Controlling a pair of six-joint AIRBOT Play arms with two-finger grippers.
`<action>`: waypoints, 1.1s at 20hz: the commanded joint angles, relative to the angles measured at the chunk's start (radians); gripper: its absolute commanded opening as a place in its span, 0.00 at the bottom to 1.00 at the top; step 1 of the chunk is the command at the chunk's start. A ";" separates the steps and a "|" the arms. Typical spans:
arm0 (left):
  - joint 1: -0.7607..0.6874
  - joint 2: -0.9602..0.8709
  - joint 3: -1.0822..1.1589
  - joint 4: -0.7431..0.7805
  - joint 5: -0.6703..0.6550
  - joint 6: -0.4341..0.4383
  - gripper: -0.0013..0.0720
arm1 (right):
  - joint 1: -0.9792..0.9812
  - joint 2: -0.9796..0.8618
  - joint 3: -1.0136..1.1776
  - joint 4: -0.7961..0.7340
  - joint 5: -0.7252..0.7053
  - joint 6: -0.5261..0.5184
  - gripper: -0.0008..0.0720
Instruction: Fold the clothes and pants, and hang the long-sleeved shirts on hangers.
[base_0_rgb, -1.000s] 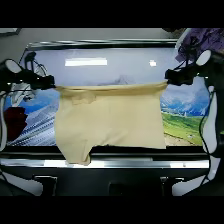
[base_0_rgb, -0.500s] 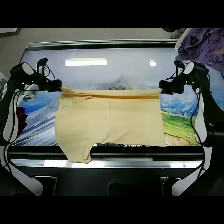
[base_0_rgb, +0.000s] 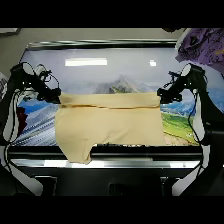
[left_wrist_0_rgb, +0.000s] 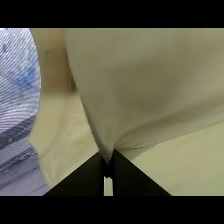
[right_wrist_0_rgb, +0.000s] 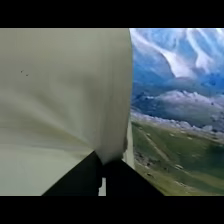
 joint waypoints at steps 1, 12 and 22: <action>-0.003 0.000 0.000 -0.001 -0.079 -0.031 0.04 | 0.034 -0.014 -0.001 -0.022 0.047 0.013 0.05; -0.041 -0.064 0.000 0.034 -0.087 -0.050 0.08 | 0.082 -0.024 -0.001 -0.140 0.091 0.048 0.07; -0.012 -0.013 0.080 0.278 -0.055 -0.124 0.86 | 0.049 0.058 0.000 -0.153 0.091 0.029 0.79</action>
